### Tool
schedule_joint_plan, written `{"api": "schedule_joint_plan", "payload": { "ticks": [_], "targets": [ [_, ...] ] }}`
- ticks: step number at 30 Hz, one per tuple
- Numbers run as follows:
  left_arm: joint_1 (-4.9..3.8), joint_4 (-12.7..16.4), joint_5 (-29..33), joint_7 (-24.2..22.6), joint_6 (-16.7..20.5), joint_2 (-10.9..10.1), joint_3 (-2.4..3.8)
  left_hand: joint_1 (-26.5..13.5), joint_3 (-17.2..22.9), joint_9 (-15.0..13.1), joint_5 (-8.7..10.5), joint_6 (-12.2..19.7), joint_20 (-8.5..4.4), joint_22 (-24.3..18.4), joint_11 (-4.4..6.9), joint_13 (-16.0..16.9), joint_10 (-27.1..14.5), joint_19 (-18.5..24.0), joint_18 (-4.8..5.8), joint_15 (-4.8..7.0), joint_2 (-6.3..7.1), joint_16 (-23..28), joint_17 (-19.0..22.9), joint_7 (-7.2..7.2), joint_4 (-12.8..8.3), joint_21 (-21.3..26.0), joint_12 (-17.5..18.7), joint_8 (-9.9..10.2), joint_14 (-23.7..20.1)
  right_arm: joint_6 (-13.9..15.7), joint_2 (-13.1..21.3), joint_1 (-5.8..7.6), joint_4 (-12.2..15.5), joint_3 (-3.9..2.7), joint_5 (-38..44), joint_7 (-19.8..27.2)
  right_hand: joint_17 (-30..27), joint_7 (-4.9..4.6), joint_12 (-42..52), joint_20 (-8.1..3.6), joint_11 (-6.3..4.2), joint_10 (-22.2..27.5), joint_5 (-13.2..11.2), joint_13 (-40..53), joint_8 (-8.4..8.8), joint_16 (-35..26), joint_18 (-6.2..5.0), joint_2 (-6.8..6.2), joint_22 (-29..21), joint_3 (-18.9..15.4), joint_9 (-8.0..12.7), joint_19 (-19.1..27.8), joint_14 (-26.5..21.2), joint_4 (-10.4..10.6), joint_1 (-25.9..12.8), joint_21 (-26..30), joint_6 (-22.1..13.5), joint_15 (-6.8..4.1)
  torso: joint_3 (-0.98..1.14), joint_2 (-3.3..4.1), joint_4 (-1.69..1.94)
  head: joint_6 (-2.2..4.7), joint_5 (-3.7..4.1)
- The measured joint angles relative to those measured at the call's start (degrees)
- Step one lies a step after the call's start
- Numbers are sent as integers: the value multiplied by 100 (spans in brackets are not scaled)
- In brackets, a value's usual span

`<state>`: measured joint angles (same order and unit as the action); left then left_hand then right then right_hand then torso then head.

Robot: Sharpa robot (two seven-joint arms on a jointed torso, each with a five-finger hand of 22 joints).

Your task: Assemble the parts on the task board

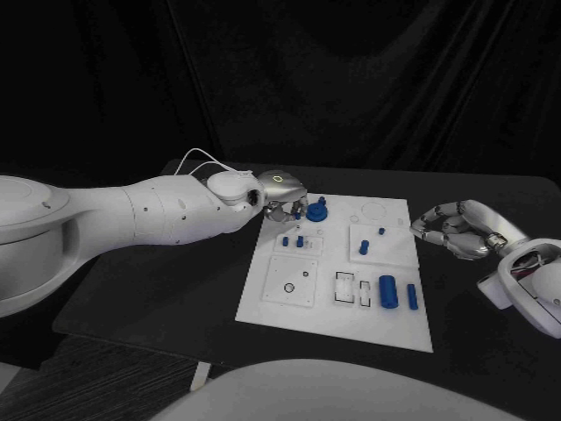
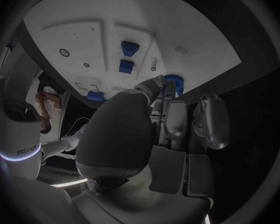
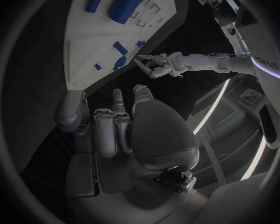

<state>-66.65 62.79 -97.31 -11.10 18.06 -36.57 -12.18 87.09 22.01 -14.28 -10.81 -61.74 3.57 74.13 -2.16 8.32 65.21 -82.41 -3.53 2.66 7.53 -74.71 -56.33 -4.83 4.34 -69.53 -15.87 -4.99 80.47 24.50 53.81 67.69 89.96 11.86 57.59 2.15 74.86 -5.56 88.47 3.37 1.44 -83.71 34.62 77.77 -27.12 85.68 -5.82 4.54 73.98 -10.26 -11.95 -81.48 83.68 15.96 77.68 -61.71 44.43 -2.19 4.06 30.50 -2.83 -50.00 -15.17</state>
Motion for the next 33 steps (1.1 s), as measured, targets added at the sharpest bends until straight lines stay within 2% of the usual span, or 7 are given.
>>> {"api": "schedule_joint_plan", "payload": {
  "ticks": [3,33],
  "targets": [
    [14,-7,3,1,-38,9,-1,0,0,0,0,-1,-50,0,0,-1,0,50,-1,0,0,44,27,0,0,0,0,0,0,-3,-2,0,-2,0,0,-3,0,0,0,0,0,0,0,0,0,0,0,0,0,0,0,0,0,0,0,0,0,0,0,0,0,0,-3],
    [109,-61,17,1,-255,122,1,0,0,3,0,-1,-38,0,-2,-5,3,61,-1,-1,0,45,104,-1,0,102,53,0,-2,-20,-7,-3,-11,0,1,-22,0,0,0,0,0,0,0,0,0,0,0,0,0,0,3,0,0,0,0,3,0,0,-1,-1,3,0,12]
  ]
}}
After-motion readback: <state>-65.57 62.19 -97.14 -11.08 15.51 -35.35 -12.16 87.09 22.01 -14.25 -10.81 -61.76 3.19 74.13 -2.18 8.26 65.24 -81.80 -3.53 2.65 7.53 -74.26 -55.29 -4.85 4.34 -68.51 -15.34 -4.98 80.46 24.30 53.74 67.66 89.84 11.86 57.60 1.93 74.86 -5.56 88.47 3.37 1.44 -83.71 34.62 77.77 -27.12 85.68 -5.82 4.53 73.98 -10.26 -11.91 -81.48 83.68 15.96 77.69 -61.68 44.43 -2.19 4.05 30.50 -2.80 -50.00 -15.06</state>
